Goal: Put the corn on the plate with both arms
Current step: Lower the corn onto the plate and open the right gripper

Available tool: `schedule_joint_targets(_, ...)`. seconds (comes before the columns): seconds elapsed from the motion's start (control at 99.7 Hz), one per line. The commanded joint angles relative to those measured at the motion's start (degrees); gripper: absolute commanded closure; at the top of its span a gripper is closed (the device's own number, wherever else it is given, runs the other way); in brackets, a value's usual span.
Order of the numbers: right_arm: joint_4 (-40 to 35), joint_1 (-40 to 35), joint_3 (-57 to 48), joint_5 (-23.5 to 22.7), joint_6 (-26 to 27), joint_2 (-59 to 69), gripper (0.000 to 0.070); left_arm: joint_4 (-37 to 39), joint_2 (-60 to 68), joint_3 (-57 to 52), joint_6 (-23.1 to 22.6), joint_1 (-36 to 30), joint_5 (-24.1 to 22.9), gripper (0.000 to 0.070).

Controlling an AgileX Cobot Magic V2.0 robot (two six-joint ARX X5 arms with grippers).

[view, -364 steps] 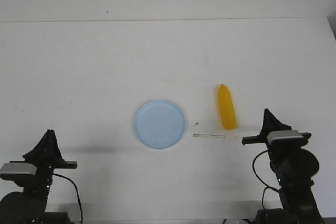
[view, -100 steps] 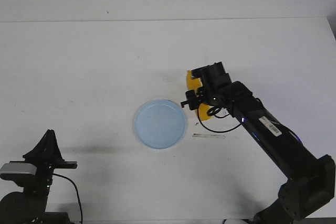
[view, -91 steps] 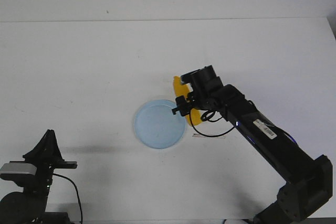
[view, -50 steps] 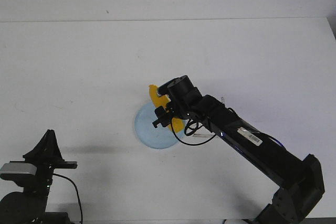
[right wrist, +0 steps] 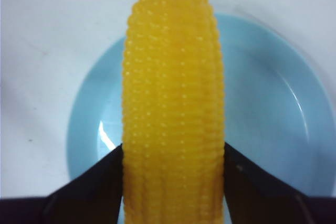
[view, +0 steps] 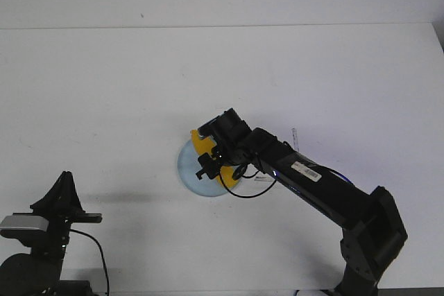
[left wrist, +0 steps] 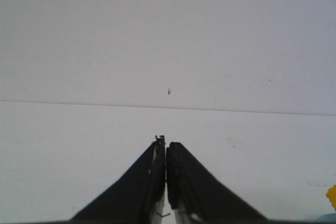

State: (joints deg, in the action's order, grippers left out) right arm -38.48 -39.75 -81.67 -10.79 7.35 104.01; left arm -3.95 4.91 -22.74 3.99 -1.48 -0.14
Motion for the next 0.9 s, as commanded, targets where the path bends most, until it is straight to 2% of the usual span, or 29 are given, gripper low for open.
schedule_joint_targets(0.0,0.35,-0.57,-0.83,-0.17,0.37,2.25,0.0439,0.61,-0.11,-0.39,-0.33,0.07,-0.13,0.0699)
schedule_joint_targets(0.311,2.19,-0.57,-0.83,-0.09,0.28,4.07,0.0437,0.61,-0.11,-0.39,-0.33,0.07,-0.13,0.0699)
schedule_joint_targets(0.451,2.62,-0.5,-0.83,-0.11,0.28,4.07,0.0343,0.61,-0.13,-0.39,-0.33,0.07,-0.13,0.0699)
schedule_joint_targets(0.682,2.56,-0.37,-0.83,0.28,0.28,4.09,0.0333,0.63,-0.11,-0.39,-0.33,0.07,-0.13,0.0699)
schedule_joint_targets(0.802,2.56,-0.35,-0.83,0.28,0.28,4.09,0.0253,0.63,-0.11,-0.39,-0.33,0.07,-0.13,0.0699)
schedule_joint_targets(0.893,2.54,-0.37,-0.83,0.28,0.26,4.09,0.0244,0.63,-0.11,-0.39,-0.33,0.07,-0.13,0.0699)
